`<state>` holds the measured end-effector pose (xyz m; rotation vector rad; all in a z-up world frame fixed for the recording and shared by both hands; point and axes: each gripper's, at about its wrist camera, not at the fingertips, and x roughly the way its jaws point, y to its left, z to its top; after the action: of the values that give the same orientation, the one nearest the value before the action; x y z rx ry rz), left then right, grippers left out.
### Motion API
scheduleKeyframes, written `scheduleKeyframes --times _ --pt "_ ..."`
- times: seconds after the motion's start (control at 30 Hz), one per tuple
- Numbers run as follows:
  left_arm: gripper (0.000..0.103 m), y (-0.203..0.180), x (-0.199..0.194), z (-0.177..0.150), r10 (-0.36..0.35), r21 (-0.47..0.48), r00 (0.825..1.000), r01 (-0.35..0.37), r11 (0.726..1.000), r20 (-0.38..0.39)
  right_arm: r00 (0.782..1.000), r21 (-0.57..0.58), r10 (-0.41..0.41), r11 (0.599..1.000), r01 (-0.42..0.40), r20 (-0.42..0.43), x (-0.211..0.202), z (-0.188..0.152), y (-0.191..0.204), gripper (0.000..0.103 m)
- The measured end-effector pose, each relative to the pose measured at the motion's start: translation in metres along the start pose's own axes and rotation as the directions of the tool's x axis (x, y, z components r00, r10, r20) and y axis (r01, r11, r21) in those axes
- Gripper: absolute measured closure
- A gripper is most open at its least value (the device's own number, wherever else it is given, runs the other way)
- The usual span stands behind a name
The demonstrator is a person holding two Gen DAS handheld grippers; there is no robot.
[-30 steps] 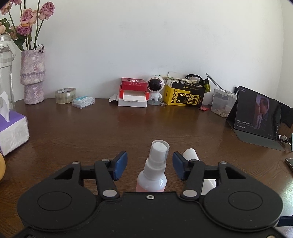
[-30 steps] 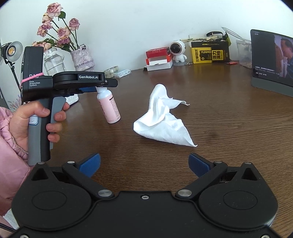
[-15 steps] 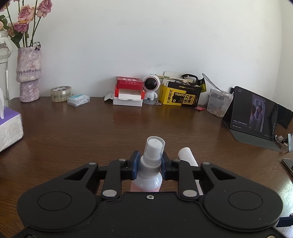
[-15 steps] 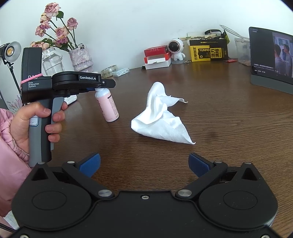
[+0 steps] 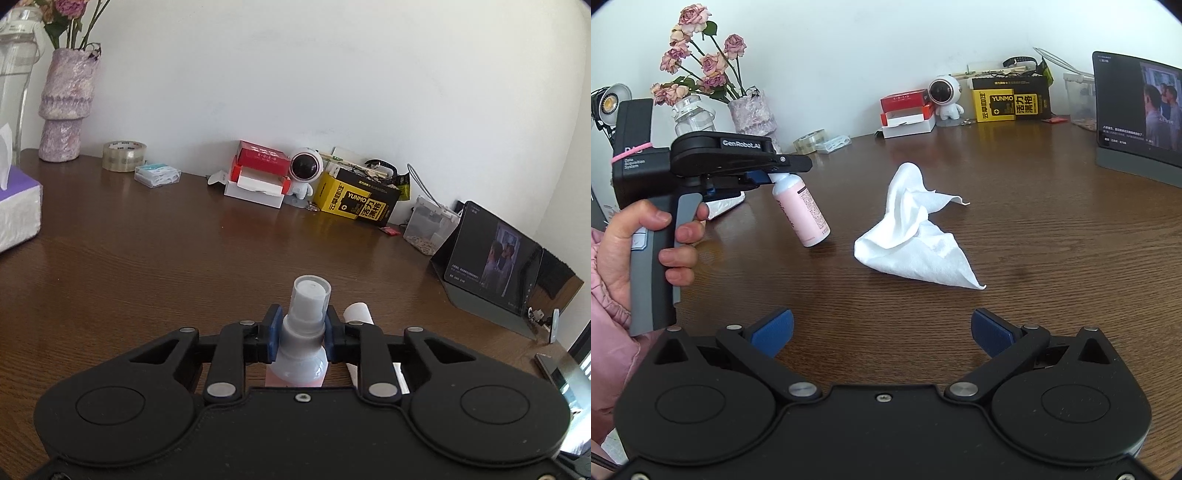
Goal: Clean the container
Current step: 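Lift the pink bottle with the left gripper while the right gripper grasps the white tissue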
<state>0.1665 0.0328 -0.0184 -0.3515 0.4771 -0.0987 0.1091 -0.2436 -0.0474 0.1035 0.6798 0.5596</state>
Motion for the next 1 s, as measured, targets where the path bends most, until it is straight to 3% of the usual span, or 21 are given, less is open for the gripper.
scheduleKeyframes --times 0.2,0.4,1.0 --pt "0.08 0.011 -0.017 0.008 -0.074 -0.1 0.997 0.073 0.992 -0.009 1.0 -0.02 -0.002 1.0 0.002 0.027 0.003 0.013 0.001 0.0" --pt "0.08 0.023 -0.036 0.011 -0.149 -0.209 0.989 0.142 0.967 -0.014 1.0 -0.044 -0.014 0.999 0.014 0.003 0.028 0.033 -0.001 0.0" --pt "0.08 0.037 -0.084 0.018 -0.193 -0.272 0.979 0.203 0.941 0.064 0.995 -0.111 -0.053 0.993 0.044 -0.08 0.107 0.091 -0.006 0.0"
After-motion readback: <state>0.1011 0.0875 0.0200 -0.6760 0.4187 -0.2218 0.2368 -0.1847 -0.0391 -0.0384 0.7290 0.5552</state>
